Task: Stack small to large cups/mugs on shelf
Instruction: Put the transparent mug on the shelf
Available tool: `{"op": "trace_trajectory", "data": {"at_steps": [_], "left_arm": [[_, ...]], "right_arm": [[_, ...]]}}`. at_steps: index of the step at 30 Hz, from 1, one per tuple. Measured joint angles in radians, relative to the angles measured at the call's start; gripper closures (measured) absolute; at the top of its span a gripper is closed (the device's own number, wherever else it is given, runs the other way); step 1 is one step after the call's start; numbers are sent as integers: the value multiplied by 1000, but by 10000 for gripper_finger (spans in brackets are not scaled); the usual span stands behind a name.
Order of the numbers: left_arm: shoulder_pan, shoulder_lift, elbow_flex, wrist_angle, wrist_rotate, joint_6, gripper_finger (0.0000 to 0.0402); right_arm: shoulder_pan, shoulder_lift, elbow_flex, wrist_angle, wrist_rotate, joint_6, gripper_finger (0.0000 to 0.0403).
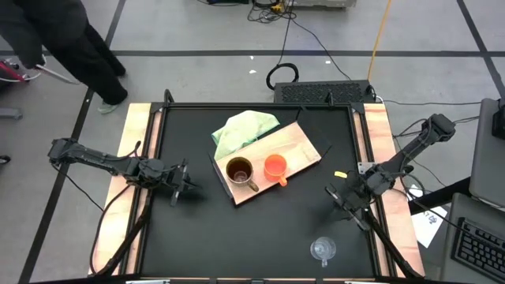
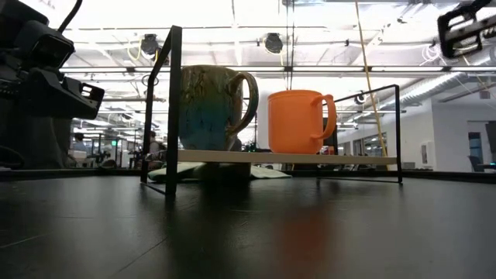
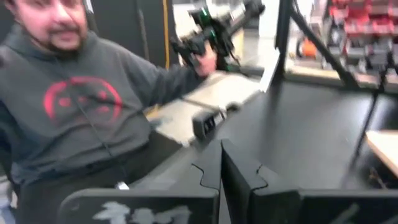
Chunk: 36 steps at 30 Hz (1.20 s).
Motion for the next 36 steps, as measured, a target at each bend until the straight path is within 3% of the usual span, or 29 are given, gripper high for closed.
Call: {"op": "trace_trajectory", "data": {"at_steps": [5, 11, 19, 29, 36], "left_arm": [[0, 0, 0, 0, 0, 0, 396], [0, 0, 0, 0, 0, 0, 396], [0, 0, 0, 0, 0, -5, 396], [0, 0, 0, -1, 0, -5, 396], [0, 0, 0, -1, 0, -5, 396]], "right_arm": [[26, 16, 8, 62, 5, -17, 375], [27, 75, 62, 54, 9, -7, 309], [27, 163, 227, -117, 11, 5, 227], [29, 274, 508, -551, 38, 177, 213], [45, 373, 628, -682, 40, 289, 213]]}}
